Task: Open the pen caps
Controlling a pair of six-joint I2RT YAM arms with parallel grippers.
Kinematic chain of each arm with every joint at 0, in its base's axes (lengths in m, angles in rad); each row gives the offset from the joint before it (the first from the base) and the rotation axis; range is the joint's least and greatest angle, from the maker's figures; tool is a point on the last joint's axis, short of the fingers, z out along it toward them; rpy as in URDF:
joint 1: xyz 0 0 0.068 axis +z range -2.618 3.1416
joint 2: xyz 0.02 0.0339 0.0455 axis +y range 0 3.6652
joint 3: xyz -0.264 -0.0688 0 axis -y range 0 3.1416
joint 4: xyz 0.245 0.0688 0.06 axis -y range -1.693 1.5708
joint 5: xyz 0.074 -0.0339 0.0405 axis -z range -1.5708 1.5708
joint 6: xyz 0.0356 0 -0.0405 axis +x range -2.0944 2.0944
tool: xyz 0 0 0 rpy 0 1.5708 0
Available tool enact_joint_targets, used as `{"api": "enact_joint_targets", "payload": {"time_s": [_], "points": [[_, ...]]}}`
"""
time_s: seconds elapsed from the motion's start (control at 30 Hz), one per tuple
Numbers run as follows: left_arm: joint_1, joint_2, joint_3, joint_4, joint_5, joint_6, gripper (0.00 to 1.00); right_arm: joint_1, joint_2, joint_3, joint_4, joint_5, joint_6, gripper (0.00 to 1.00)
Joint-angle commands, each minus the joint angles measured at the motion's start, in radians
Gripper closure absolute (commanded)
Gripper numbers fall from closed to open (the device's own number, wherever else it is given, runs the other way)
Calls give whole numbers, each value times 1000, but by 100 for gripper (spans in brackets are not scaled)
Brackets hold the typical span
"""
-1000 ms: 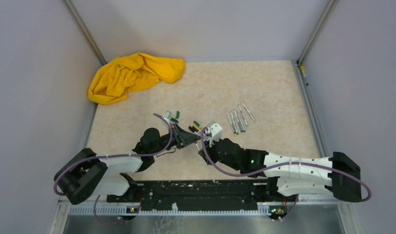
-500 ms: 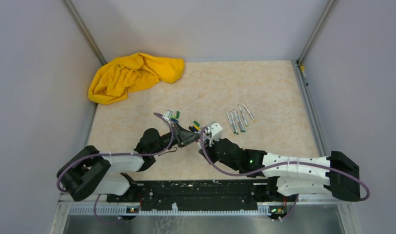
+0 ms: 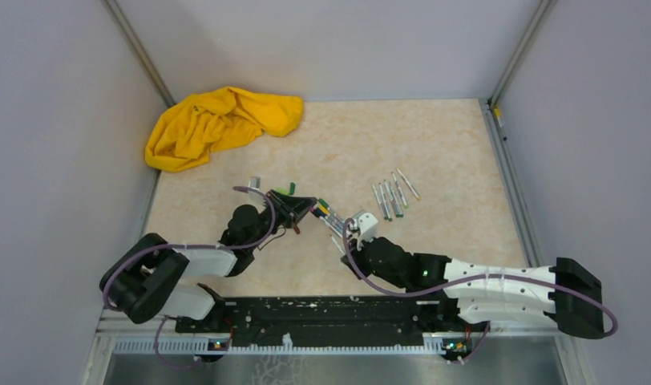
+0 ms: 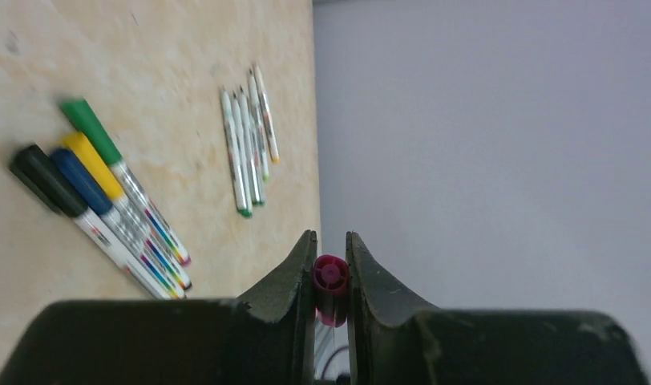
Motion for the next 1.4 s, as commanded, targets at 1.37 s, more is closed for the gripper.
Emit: {"api": "enact_joint_targets", "payload": {"time_s": [1.37], "points": [[190,271,260,-677,-324,272,75,-621,653,364,95,-67,-277,100]]}}
